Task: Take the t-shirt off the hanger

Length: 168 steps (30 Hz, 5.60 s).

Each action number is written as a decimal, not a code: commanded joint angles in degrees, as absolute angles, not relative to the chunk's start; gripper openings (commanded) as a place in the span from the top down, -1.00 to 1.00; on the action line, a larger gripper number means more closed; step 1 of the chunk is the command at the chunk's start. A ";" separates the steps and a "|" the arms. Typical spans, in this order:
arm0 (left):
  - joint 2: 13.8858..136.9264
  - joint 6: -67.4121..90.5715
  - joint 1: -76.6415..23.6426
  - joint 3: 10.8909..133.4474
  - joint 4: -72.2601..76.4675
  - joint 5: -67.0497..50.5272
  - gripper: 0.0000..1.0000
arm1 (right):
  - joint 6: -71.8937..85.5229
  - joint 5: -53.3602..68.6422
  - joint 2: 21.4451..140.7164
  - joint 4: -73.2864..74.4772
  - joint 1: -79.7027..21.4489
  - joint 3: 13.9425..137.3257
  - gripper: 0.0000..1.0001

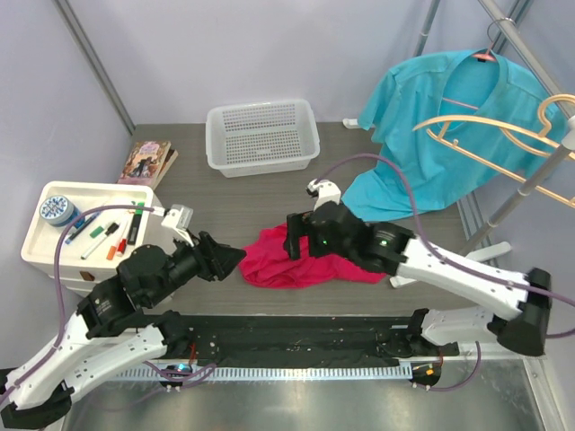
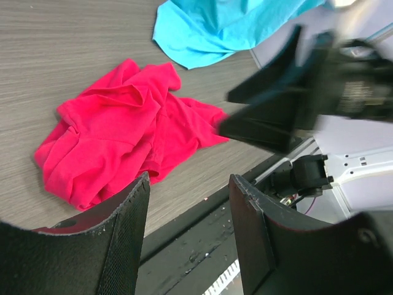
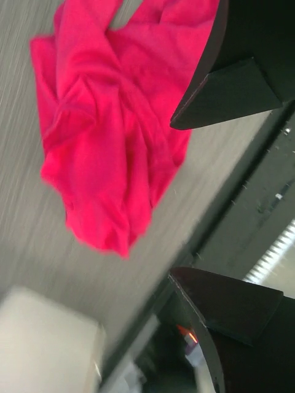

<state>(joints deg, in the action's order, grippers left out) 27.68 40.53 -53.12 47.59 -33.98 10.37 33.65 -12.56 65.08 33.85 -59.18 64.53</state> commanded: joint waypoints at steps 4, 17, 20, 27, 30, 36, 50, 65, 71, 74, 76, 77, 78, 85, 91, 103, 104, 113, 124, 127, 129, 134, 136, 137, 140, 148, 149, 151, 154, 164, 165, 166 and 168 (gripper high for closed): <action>23.38 41.57 -53.09 49.04 -36.47 12.83 -0.10 | 53.67 -40.60 78.11 29.98 -59.59 59.52 -0.98; 21.88 41.92 -53.09 47.99 -37.09 12.83 -0.11 | 72.17 -42.54 73.05 6.80 -59.41 34.73 -0.98; 22.15 42.01 -53.09 47.81 -36.74 12.66 -0.11 | 67.43 -41.05 72.86 -2.09 -59.33 32.08 -0.98; 23.29 41.75 -53.17 48.60 -37.09 12.57 -0.11 | 63.46 -35.52 82.87 -12.62 -59.33 34.80 -0.98; 23.38 41.66 -53.17 48.95 -37.44 12.74 -0.11 | 62.49 -34.98 88.40 -13.63 -59.41 38.30 -0.98; 23.47 41.75 -53.09 49.39 -38.06 12.92 -0.12 | 62.57 -49.70 97.99 4.89 -61.61 50.25 -0.90; 27.42 39.46 -53.17 50.36 -36.91 13.18 -0.14 | 47.40 -50.55 92.38 -6.85 -64.16 41.13 0.98; 25.75 39.64 -53.17 51.15 -39.29 16.35 -0.14 | 25.67 -36.75 82.08 -26.16 -50.21 57.98 0.98; 26.89 40.51 -53.17 51.42 -38.50 16.17 -0.14 | 22.77 -29.36 91.55 -26.89 -44.04 76.50 0.99; 27.51 41.04 -53.17 51.24 -38.06 15.91 -0.14 | 20.22 -26.11 97.28 -28.73 -42.89 86.43 0.99; 28.12 41.39 -53.17 51.50 -37.97 15.47 -0.14 | 17.86 -24.18 104.39 -29.18 -41.66 91.82 0.99; 28.39 41.48 -53.09 51.76 -37.88 15.03 -0.14 | 17.32 -24.00 106.59 -28.92 -41.31 97.07 0.98; 28.65 41.75 -53.17 51.85 -37.88 14.77 -0.13 | 16.97 -23.82 111.83 -29.00 -40.35 99.38 0.98; 29.79 42.98 -53.09 51.77 -36.83 13.36 -0.13 | 19.24 -22.33 134.95 -15.93 -38.23 123.36 0.86; 30.67 43.59 -53.09 51.68 -36.04 12.22 -0.12 | 20.65 -19.60 138.87 -1.62 -38.32 129.01 -0.61; 28.22 49.13 -53.09 43.34 -26.29 7.91 -0.10 | 23.19 -20.75 109.01 15.10 -38.76 104.81 -0.65; 27.95 49.65 -53.09 42.72 -25.50 7.30 -0.11 | 23.46 -20.39 107.33 15.99 -38.93 102.68 -0.65; 30.41 50.71 -53.09 41.31 -22.41 5.54 -0.10 | 25.84 -22.24 87.37 16.44 -45.26 72.44 -0.67; 27.34 52.82 -53.17 36.83 -18.90 5.01 -0.10 | 25.25 -41.65 79.10 22.85 -47.29 73.54 -0.71; 26.46 53.00 -53.09 37.18 -19.51 4.92 -0.10 | 21.46 -47.87 81.99 22.24 -45.62 82.15 -0.71; 26.11 53.09 -53.17 37.70 -20.47 5.01 -0.10 | 20.57 -54.19 85.06 20.67 -43.61 88.64 -0.71; 26.54 53.70 -53.17 38.76 -22.32 5.10 -0.11 | 17.76 -68.54 89.91 9.96 -39.21 97.90 -0.80; 27.41 54.31 -53.09 38.85 -22.33 4.57 -0.11 | 17.32 -73.80 92.89 1.96 -36.66 100.71 -0.78; 27.77 54.58 -53.09 38.76 -22.06 4.31 -0.10 | 15.75 -74.96 94.12 -1.63 -36.04 104.38 -0.79; 29.53 55.20 -53.09 39.46 -21.71 2.90 -0.08 | 3.95 -80.41 101.06 -15.02 -34.19 110.89 -0.79; 34.27 55.29 -53.09 41.48 -21.80 2.02 -0.07 | -35.31 -86.84 120.83 -54.82 -29.80 131.20 -0.79; 35.32 55.28 -53.09 42.01 -22.14 1.85 -0.07 | -37.16 -87.01 123.29 -57.80 -29.10 134.44 -0.79; 36.29 55.37 -53.09 42.27 -21.97 1.15 -0.07 | -36.57 -86.75 124.36 -56.87 -28.57 136.57 -0.79; 37.88 55.28 -53.17 42.45 -21.36 0.97 -0.07 | -28.52 -85.43 123.23 -47.13 -27.43 136.76 -0.79; 42.36 54.58 -53.09 42.45 -17.84 -1.32 -0.07 | -13.53 -82.71 120.14 -27.25 -21.36 136.93 -0.79; 42.45 54.49 -53.09 42.54 -17.58 -1.41 -0.07 | -13.71 -82.79 120.32 -26.90 -20.31 137.37 -0.78; 42.89 54.41 -53.09 42.63 -17.49 -1.32 -0.07 | -13.71 -83.14 120.24 -26.37 -19.95 137.81 -0.79; 43.33 54.32 -53.09 42.71 -17.23 -1.58 -0.07 | -13.10 -82.79 119.45 -26.11 -18.64 136.94 -0.79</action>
